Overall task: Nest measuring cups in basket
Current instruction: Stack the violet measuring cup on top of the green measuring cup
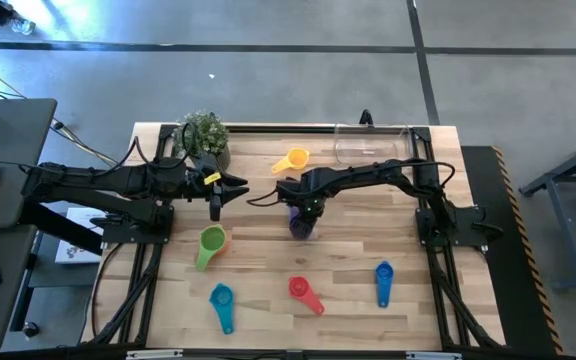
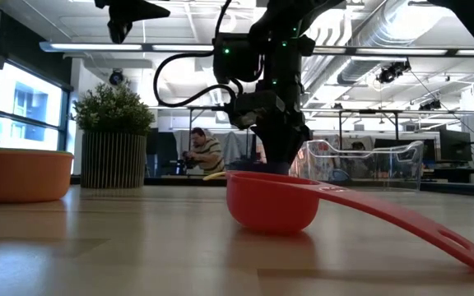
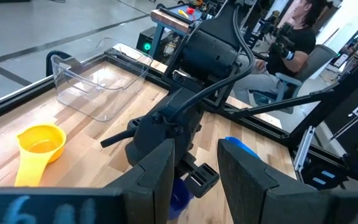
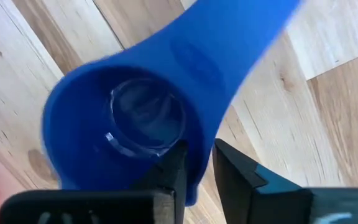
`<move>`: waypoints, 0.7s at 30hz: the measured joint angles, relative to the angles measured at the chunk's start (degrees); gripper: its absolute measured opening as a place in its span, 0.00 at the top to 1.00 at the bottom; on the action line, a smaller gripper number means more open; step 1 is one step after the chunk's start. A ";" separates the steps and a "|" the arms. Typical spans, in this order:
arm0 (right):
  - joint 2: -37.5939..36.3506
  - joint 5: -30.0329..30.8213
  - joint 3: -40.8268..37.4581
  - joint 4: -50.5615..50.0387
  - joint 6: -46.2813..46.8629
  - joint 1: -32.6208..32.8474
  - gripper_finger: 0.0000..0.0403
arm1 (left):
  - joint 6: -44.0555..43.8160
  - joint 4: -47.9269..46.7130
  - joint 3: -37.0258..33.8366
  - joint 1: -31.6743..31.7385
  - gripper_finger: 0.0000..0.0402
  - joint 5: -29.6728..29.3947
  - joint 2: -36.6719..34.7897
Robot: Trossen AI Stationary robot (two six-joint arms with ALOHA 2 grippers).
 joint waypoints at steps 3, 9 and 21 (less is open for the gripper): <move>-0.01 0.00 0.00 -0.01 1.11 0.00 0.81 | 0.41 -0.17 0.00 0.00 0.71 0.00 0.00; -0.70 -0.68 -0.02 -1.43 4.31 0.00 0.77 | 1.05 -0.42 0.00 0.00 0.71 0.00 0.02; -3.01 -2.80 -0.02 -3.63 8.99 -0.51 0.76 | 2.97 -0.61 0.00 0.00 0.71 3.22 0.02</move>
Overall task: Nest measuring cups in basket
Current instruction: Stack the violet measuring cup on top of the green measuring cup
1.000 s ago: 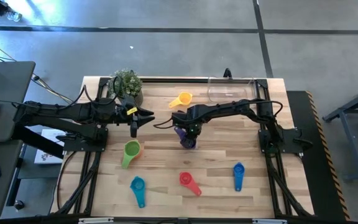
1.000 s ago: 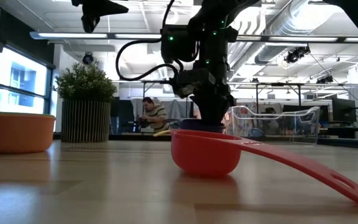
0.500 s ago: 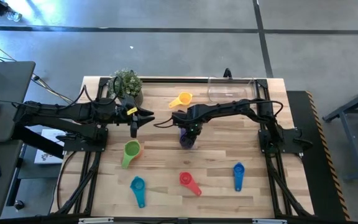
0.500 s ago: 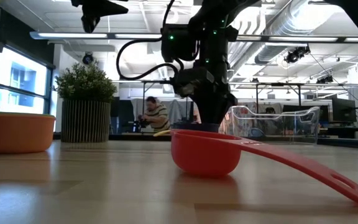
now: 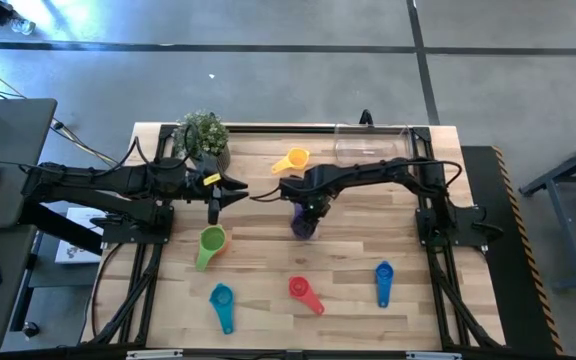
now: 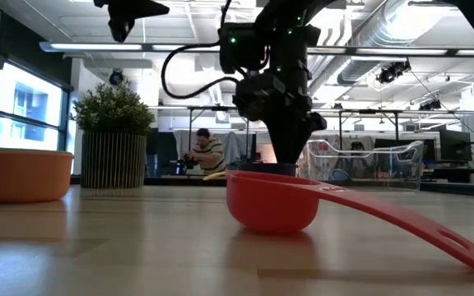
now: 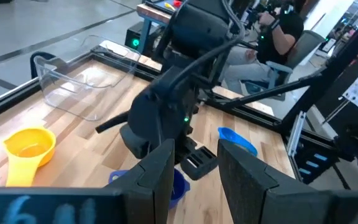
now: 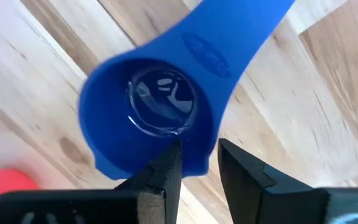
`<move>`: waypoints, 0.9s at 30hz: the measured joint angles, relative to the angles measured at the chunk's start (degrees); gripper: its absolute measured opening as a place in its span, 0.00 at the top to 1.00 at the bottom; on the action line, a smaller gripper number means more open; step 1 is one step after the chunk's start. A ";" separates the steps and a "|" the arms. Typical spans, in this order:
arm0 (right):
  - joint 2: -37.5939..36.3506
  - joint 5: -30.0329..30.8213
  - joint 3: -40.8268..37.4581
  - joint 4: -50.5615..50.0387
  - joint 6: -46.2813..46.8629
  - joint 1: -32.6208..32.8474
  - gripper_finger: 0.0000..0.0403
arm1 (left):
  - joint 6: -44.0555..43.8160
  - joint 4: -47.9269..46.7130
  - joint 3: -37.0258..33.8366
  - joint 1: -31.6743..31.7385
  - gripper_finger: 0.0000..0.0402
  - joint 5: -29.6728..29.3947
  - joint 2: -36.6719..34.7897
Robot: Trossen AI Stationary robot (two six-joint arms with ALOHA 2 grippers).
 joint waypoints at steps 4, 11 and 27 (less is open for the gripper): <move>-1.18 -0.07 0.02 -0.18 1.75 -0.06 0.76 | 0.18 -0.48 0.00 0.00 0.71 0.34 0.00; -6.95 0.31 0.02 -0.58 7.39 0.12 0.76 | 8.12 -0.42 0.00 0.02 0.71 0.26 0.00; -32.83 23.18 0.15 0.39 24.22 6.21 0.76 | 25.57 12.54 -0.02 2.79 0.71 1.12 7.41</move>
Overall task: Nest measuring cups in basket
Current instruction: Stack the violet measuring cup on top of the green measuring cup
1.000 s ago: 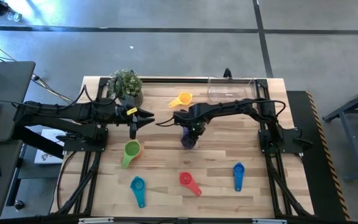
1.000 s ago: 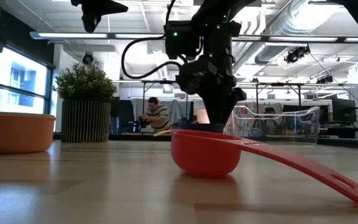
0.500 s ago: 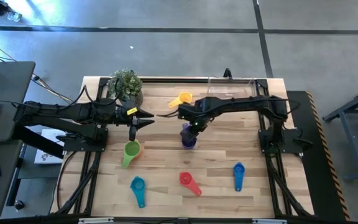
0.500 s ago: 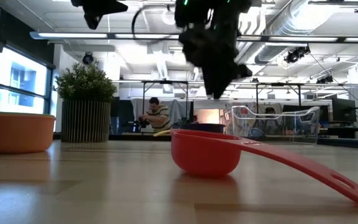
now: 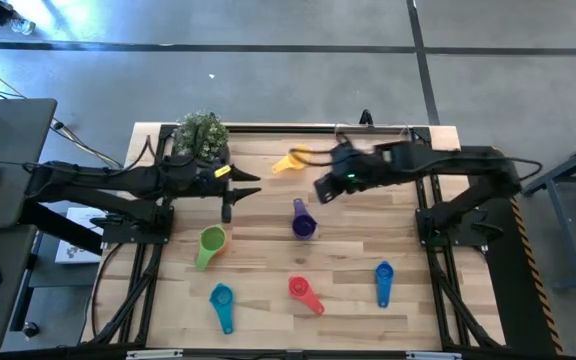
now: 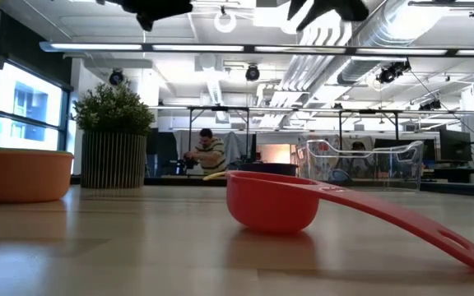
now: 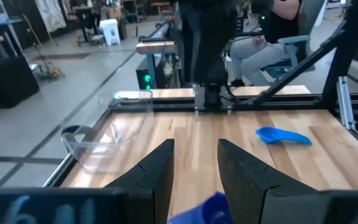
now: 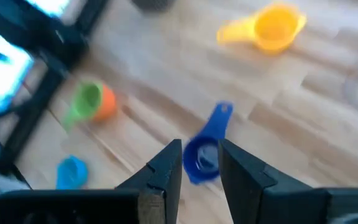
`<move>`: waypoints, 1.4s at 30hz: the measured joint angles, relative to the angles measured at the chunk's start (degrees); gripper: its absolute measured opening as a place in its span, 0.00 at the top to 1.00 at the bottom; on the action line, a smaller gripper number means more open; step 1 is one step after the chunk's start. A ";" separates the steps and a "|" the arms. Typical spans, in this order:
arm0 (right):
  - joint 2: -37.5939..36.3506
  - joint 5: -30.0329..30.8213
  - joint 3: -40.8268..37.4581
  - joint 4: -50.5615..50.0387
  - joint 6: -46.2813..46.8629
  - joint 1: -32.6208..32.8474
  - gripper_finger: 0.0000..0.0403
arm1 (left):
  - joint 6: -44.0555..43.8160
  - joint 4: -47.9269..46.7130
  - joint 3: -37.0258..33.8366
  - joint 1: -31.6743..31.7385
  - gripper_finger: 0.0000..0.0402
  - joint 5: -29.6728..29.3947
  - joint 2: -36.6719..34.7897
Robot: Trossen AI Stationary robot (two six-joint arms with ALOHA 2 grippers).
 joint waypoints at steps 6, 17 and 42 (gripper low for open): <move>-6.79 6.81 0.02 0.34 1.34 1.74 0.76 | 2.07 0.56 4.26 2.21 0.71 3.35 6.33; -9.63 10.28 0.02 0.25 -1.89 2.45 0.76 | 8.74 -12.23 17.97 4.32 0.71 5.21 19.96; -9.32 10.18 -0.04 -5.85 -2.01 2.29 0.76 | 21.43 -13.13 20.09 -3.11 0.71 8.61 42.19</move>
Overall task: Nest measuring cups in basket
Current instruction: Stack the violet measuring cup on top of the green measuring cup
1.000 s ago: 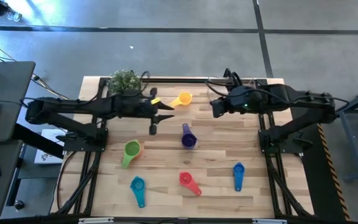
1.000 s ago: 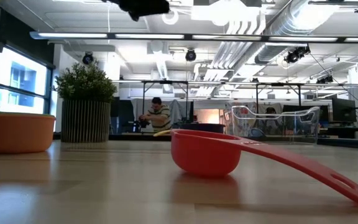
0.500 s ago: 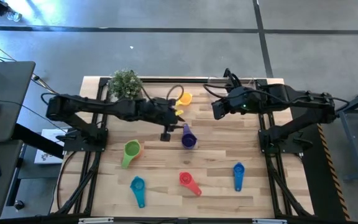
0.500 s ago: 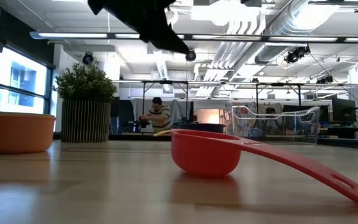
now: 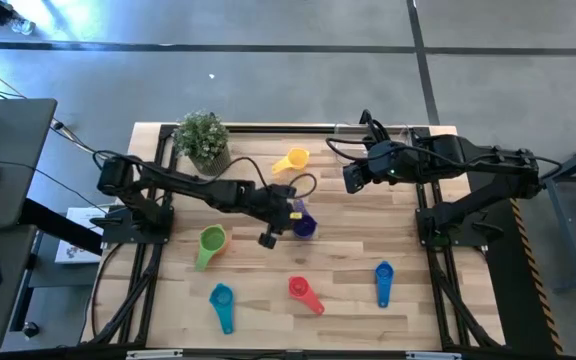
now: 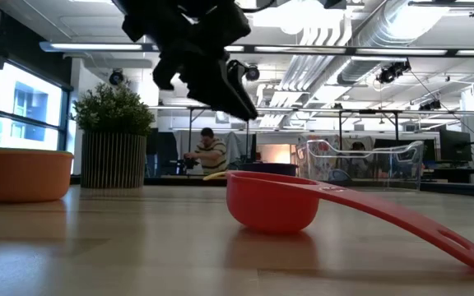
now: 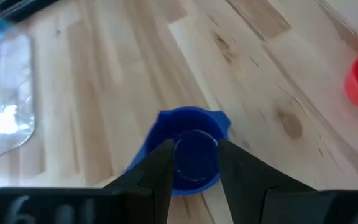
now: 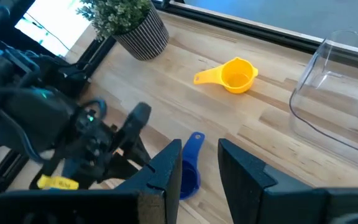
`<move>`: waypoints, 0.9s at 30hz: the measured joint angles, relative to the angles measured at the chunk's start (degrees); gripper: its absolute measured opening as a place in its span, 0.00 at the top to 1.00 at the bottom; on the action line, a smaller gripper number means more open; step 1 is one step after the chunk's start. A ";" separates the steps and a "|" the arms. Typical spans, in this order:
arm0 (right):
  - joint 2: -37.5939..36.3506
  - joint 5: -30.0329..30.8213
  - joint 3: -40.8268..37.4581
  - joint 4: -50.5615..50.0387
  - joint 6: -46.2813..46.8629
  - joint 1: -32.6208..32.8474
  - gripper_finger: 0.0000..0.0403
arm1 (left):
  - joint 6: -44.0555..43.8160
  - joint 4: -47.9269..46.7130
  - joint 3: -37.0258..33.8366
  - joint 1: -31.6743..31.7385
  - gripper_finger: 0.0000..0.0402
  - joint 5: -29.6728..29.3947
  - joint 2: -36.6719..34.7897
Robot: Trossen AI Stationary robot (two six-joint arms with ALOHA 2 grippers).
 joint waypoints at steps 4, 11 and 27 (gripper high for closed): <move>0.00 0.00 -0.07 -0.11 -0.08 0.00 0.76 | 1.66 0.61 0.00 -1.09 0.71 -0.15 1.83; 0.00 0.00 -0.11 -0.42 -0.11 0.00 0.76 | 2.52 2.01 0.00 -2.13 0.71 -0.58 4.44; 0.01 0.00 -0.11 -0.83 -0.11 0.00 0.76 | 4.08 1.90 -0.10 -2.11 0.71 -1.55 7.68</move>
